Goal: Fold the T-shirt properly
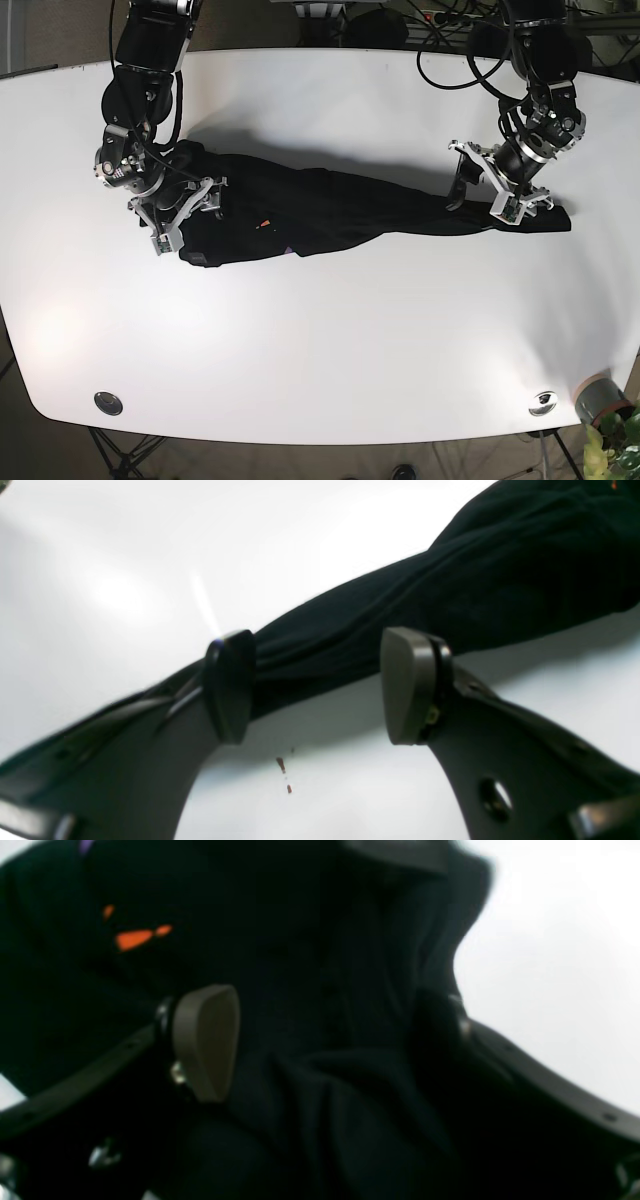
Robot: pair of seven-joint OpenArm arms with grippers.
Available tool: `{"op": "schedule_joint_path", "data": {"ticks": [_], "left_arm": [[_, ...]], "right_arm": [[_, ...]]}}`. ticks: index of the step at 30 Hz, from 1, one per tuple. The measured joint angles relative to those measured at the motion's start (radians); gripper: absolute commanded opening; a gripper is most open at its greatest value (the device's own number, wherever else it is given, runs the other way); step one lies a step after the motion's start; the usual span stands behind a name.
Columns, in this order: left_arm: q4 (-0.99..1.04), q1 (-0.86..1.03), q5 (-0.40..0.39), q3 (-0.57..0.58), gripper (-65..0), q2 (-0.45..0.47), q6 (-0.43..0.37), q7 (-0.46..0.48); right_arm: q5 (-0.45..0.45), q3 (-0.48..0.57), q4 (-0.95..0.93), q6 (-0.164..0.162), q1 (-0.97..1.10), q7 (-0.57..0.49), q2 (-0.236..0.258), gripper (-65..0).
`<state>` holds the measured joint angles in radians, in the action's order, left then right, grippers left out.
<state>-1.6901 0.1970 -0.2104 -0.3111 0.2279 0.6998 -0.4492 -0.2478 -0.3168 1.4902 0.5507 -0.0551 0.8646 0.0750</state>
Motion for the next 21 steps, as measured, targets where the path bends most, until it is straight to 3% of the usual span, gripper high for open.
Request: {"op": "schedule_joint_path", "data": {"ticks": [2, 8, 13, 15, 21], "left_arm": [[0.006, 0.0, 0.001, 0.0, -27.8, 0.0, 0.0, 0.0], [0.016, -0.003, 0.0, 0.0, -27.8, 0.0, 0.0, 0.0], [0.016, -0.004, 0.0, 0.0, -27.8, 0.0, 0.0, 0.0], [0.016, -0.004, -0.001, 0.0, -27.8, 0.0, 0.0, 0.001], [0.016, -0.006, 0.001, 0.0, -27.8, 0.0, 0.0, 0.0]], "right_arm": [[0.0, -0.002, 0.0, -0.001, -0.004, -0.004, 0.003, -21.2], [0.0, -0.003, 0.0, -0.002, 0.008, -0.008, 0.003, -45.0], [0.004, -0.003, -0.046, -0.004, -0.003, -0.018, 0.003, -59.8], [0.0, -0.003, -0.067, -0.004, -0.009, -0.028, 0.003, -62.8], [0.006, -0.002, 0.019, -0.006, 0.002, -0.021, 0.002, -62.9]]}}
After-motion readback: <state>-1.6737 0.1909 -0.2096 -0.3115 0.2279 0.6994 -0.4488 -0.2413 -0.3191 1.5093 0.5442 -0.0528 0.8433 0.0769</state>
